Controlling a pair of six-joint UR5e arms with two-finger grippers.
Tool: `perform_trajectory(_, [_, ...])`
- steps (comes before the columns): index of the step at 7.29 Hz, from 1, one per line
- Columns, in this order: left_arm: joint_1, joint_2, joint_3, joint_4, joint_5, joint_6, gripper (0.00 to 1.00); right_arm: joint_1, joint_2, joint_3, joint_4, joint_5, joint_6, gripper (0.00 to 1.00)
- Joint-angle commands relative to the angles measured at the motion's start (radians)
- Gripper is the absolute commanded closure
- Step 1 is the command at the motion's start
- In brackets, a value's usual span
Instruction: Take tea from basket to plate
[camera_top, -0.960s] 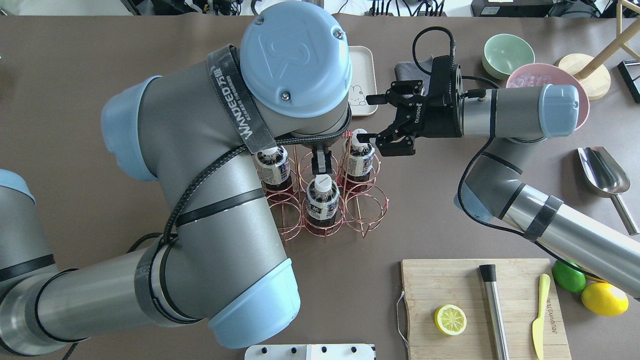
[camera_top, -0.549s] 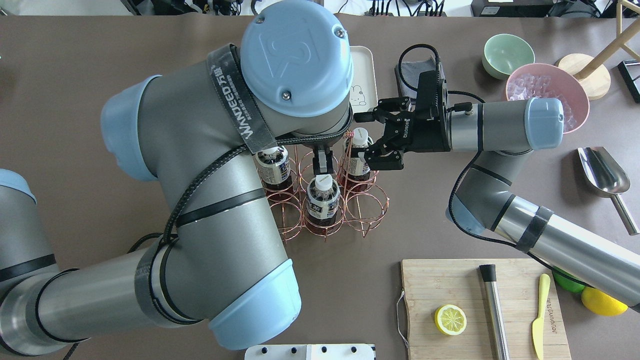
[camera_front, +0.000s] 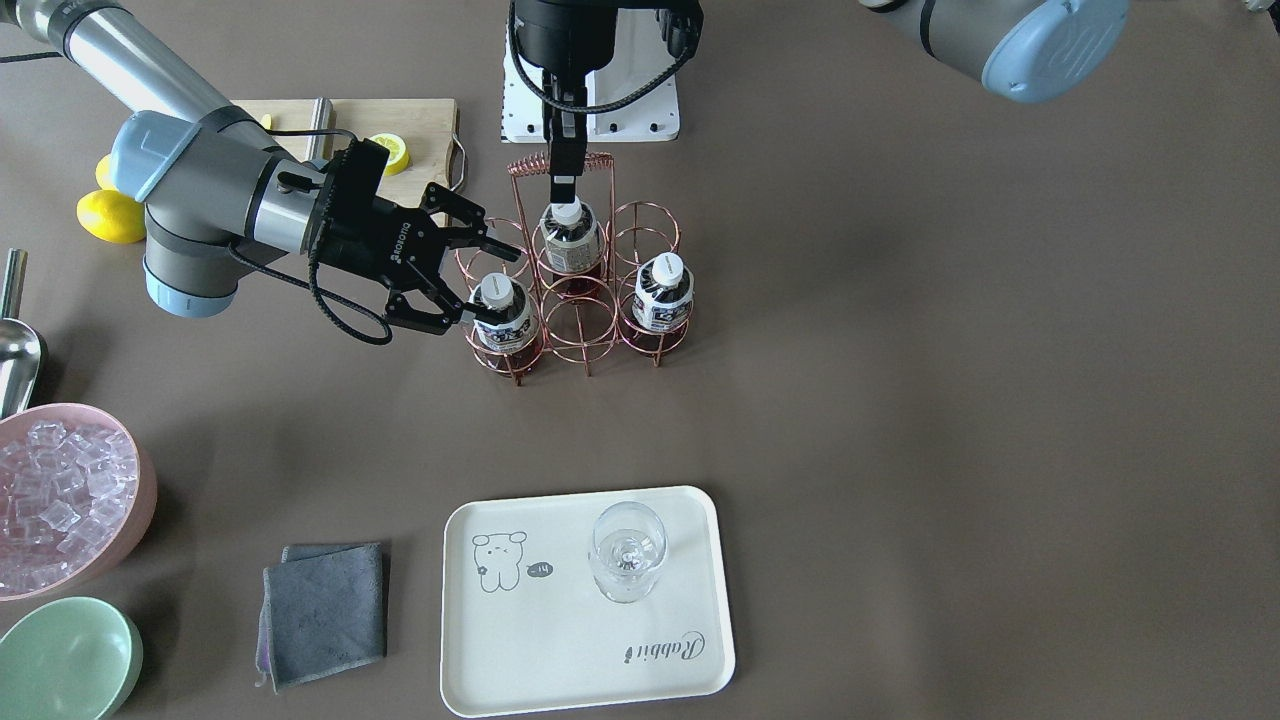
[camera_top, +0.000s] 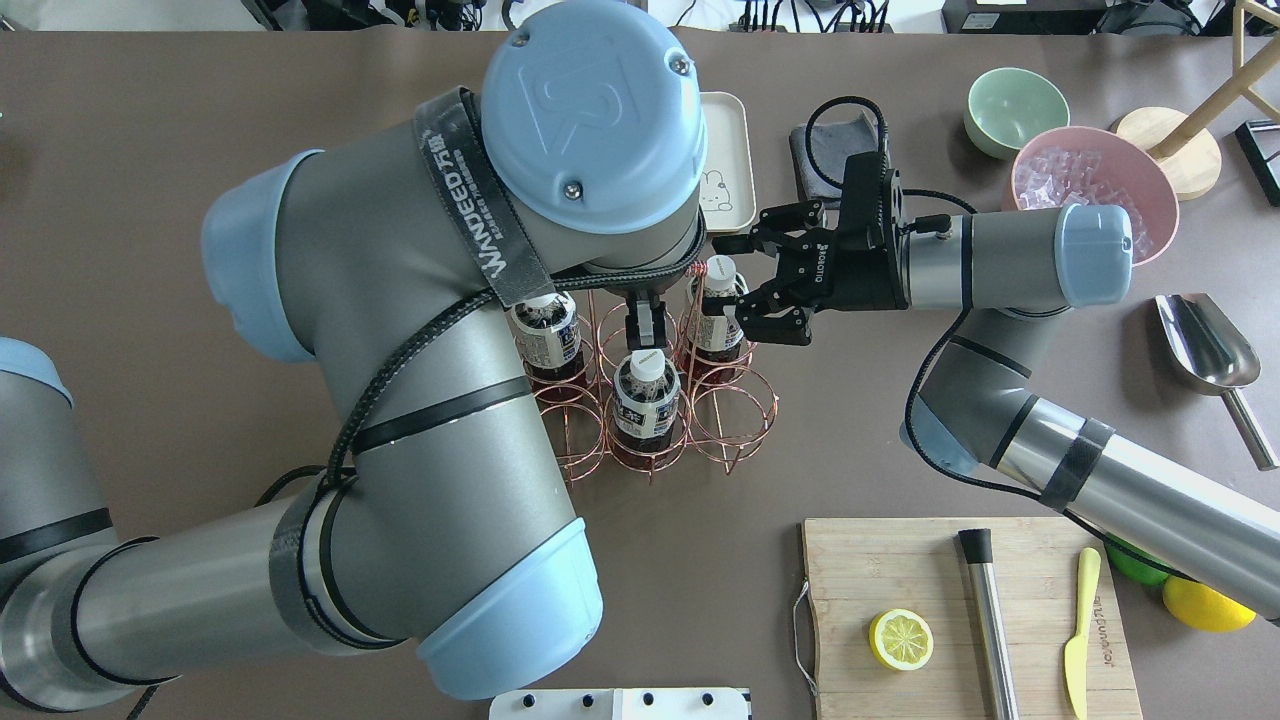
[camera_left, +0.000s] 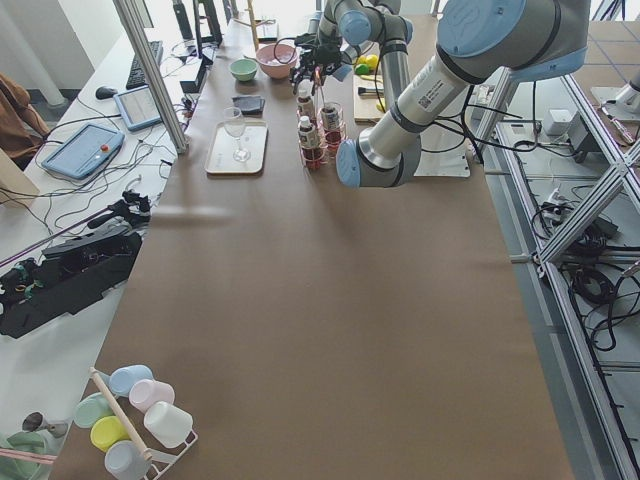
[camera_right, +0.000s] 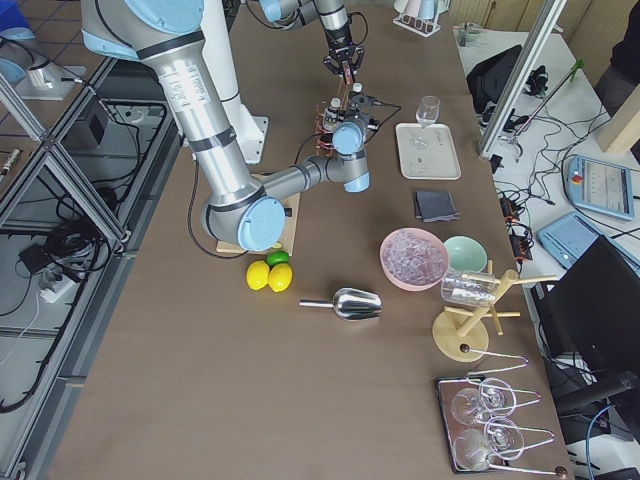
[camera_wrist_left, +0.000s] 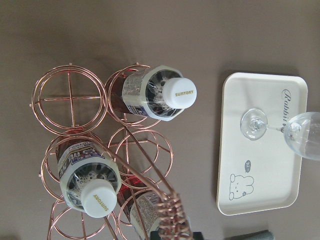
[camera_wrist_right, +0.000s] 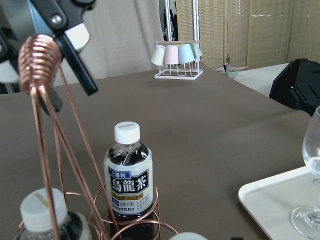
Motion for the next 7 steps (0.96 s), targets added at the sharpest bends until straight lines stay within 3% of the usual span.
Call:
perform_trajectory(1, [0.000, -0.002, 0.000, 0.000, 0.000, 0.000, 1.00, 0.000, -0.016, 0.000, 0.003, 0.000, -0.002, 0.42])
perform_trajectory(2, [0.000, -0.005, -0.002, 0.002, -0.002, 0.000, 1.00, 0.002, -0.017, 0.001, 0.001, 0.000, 0.000, 0.52])
perform_trajectory(5, [0.000, -0.006, -0.002, 0.002, -0.002, 0.000, 1.00, 0.010, -0.026, 0.012, -0.002, 0.009, 0.011, 1.00])
perform_trajectory(7, [0.000, -0.005, -0.002, 0.005, -0.002, 0.000, 1.00, 0.014, -0.043, 0.046, -0.012, 0.009, 0.014, 1.00])
